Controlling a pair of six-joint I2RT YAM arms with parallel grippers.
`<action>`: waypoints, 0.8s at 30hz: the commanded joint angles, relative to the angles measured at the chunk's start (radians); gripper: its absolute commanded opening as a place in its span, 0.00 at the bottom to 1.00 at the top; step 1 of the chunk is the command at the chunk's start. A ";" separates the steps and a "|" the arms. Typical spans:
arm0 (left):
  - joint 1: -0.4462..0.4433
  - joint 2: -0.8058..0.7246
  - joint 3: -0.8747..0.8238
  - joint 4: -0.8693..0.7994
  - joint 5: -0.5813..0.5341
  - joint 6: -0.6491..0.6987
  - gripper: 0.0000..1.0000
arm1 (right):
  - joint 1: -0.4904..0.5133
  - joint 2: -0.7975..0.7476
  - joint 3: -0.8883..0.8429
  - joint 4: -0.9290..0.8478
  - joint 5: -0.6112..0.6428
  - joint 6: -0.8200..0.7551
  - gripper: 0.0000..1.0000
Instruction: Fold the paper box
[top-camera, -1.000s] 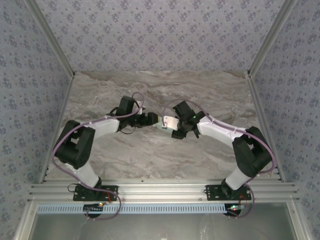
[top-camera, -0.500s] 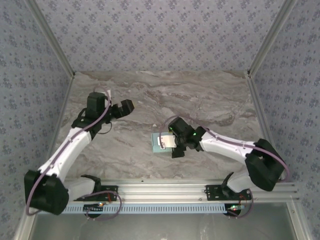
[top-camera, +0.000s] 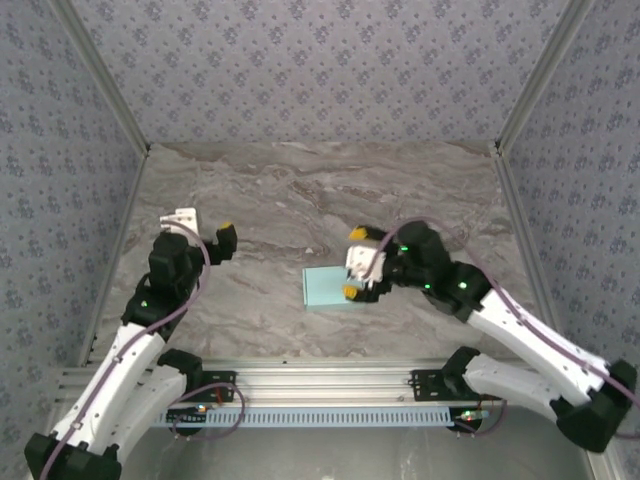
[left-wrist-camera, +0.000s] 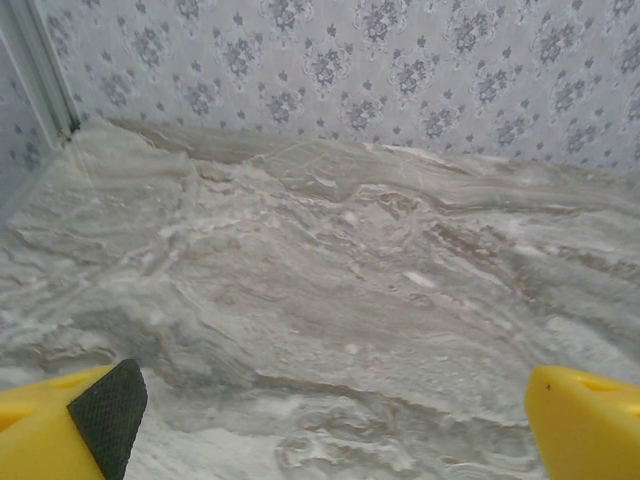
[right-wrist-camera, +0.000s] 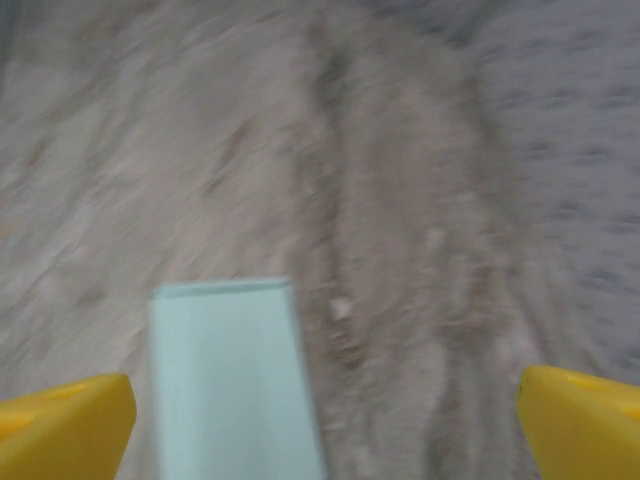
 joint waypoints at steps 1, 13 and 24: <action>-0.010 -0.045 -0.072 0.192 -0.095 0.157 0.99 | -0.130 -0.110 -0.097 0.258 0.142 0.270 1.00; 0.069 0.226 -0.237 0.496 -0.137 0.240 0.99 | -0.659 -0.127 -0.561 0.703 0.379 0.739 1.00; 0.310 0.687 -0.146 0.706 0.197 0.080 0.99 | -0.776 0.341 -0.628 1.159 0.222 0.729 1.00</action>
